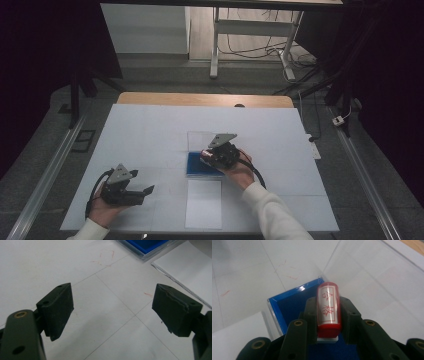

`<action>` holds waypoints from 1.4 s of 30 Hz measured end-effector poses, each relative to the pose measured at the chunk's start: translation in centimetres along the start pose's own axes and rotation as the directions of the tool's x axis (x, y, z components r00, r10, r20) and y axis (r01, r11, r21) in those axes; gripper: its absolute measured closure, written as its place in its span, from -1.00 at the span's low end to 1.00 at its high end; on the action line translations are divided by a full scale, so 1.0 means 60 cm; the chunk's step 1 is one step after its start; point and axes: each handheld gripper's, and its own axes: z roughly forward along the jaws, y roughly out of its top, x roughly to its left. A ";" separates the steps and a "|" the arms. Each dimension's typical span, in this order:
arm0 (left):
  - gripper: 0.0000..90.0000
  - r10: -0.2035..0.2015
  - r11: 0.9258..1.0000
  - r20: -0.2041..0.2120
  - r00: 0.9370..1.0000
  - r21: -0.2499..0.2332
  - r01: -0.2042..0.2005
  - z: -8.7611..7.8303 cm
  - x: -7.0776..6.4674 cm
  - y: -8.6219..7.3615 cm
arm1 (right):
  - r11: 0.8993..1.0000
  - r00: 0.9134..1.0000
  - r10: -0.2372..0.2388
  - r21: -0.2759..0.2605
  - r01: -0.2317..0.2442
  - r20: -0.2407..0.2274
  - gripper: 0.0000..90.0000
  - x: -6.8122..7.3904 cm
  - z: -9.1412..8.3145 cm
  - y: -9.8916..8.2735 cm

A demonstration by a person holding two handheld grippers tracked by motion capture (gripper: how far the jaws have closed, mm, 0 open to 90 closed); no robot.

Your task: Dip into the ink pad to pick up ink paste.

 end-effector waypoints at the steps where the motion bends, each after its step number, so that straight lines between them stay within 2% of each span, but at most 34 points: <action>1: -0.62 0.000 1.000 0.000 1.000 0.000 0.000 0.000 0.000 0.000 | 1.000 1.000 0.000 0.004 0.000 0.000 0.55 0.001 0.002 -0.001; 3: -0.62 -0.001 1.000 0.000 1.000 0.001 0.001 0.000 0.000 0.000 | 1.000 1.000 -0.011 0.017 0.011 0.003 0.55 0.001 0.004 -0.002; 10: -0.62 -0.001 1.000 -0.006 1.000 0.000 0.001 -0.001 -0.001 -0.001 | 1.000 1.000 0.008 0.019 -0.008 0.003 0.56 0.001 0.004 -0.003; 23: -0.62 0.002 1.000 -0.005 1.000 0.006 -0.002 0.000 -0.001 -0.002 | 0.999 1.000 -0.012 0.050 0.011 0.023 0.56 0.006 0.004 0.001; 27: -0.62 0.002 1.000 -0.006 1.000 0.005 -0.002 0.000 -0.001 -0.002 | 0.999 1.000 -0.001 0.044 0.000 0.017 0.57 0.005 0.005 0.001; 39: -0.62 0.001 1.000 -0.006 1.000 0.006 -0.001 -0.001 -0.003 -0.002 | 0.998 0.999 -0.021 0.066 0.019 0.029 0.57 0.008 0.008 0.000; 42: -0.62 0.001 1.000 -0.007 1.000 0.006 -0.001 -0.002 -0.003 -0.002 | 0.998 1.000 -0.012 0.065 0.010 0.027 0.57 0.009 0.009 -0.001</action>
